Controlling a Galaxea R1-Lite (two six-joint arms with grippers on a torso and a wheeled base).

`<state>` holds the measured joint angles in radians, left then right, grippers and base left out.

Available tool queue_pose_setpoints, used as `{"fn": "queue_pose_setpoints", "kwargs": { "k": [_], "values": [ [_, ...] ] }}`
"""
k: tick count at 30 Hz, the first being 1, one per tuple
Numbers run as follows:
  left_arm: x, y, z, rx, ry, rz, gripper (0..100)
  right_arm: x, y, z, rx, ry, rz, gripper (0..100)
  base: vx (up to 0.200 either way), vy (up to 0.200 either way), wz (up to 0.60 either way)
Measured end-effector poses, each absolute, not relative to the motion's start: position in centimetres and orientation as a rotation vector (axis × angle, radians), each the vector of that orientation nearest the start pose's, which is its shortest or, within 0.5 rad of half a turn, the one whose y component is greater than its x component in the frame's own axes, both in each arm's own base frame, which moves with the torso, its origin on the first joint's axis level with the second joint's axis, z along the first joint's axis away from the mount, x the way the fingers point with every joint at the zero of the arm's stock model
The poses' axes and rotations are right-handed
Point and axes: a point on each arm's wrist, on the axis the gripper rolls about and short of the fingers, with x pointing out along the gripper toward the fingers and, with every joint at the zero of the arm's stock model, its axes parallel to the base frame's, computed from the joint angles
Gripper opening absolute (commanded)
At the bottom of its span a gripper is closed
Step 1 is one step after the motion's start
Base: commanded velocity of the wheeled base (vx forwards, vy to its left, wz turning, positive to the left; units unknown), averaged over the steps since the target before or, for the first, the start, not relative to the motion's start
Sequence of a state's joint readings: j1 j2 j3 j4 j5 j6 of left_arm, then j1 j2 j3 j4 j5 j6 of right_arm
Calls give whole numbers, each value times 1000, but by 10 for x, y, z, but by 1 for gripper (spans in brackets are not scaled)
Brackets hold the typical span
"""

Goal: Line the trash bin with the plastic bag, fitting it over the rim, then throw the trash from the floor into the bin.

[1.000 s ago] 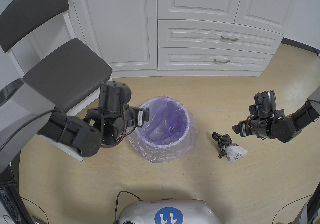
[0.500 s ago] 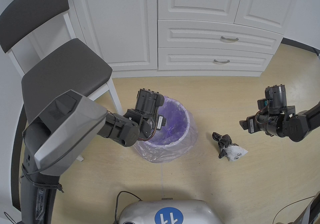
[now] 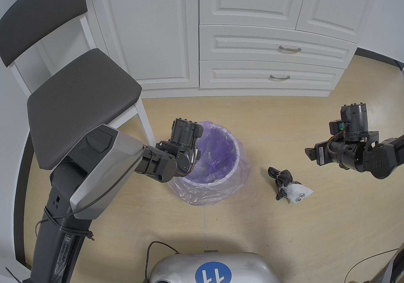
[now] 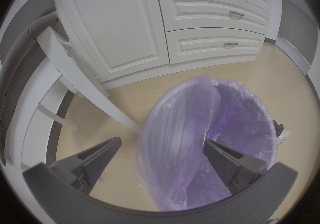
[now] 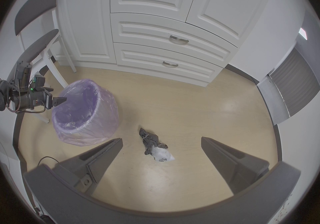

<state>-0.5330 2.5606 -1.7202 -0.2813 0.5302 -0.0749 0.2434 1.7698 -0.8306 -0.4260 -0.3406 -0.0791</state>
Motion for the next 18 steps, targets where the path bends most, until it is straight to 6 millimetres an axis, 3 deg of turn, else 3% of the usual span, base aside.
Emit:
{"fn": "queue_pose_setpoints", "kwargs": {
  "k": [12,18],
  "values": [
    [442,-228,31,213,518,27,100,302,67,152,-222,483,-77,100,0,0,0],
    [436,-206,34,201,560,9,100,302,67,152,-222,484,-76,100,0,0,0]
  ]
}}
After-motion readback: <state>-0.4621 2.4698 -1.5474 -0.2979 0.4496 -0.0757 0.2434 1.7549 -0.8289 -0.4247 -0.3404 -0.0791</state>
